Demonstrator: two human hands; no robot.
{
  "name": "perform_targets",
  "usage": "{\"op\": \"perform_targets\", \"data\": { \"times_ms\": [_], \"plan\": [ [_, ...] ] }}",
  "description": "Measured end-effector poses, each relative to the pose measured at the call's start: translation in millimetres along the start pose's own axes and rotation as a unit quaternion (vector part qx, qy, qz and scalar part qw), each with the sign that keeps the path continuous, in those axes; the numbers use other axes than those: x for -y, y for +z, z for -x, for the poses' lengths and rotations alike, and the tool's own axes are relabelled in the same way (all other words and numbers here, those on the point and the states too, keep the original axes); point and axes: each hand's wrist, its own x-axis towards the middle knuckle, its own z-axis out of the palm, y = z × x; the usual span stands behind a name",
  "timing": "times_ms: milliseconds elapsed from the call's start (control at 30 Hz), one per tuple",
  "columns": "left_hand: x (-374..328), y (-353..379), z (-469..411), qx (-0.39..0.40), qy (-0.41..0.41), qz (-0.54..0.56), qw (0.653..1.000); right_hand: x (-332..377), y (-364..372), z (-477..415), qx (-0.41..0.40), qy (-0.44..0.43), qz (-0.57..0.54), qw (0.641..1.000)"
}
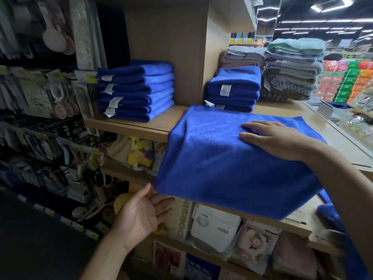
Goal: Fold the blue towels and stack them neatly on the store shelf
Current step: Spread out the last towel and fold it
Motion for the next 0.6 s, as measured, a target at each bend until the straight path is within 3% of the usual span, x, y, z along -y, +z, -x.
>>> {"op": "perform_targets", "data": {
  "times_ms": [200,333,433,500,600],
  "plan": [
    [-9,4,-12,-0.095,0.035,0.05,0.994,-1,-1,-1,0.0,0.0,0.001,1.0],
    [-5,1,-8,-0.054,-0.022,0.017,0.998,-2,0,0,0.0,0.001,-0.002,1.0],
    [-4,8,-2,0.017,-0.044,-0.095,0.994,-2,0,0,0.003,0.001,0.001,1.0],
    [1,16,-2,-0.02,-0.002,-0.183,0.983,-2,0,-1,0.004,0.003,0.001,1.0],
    [7,19,-1,-0.129,0.096,-0.185,0.97,-2,-1,-1,0.004,0.002,0.001,1.0]
  ]
}}
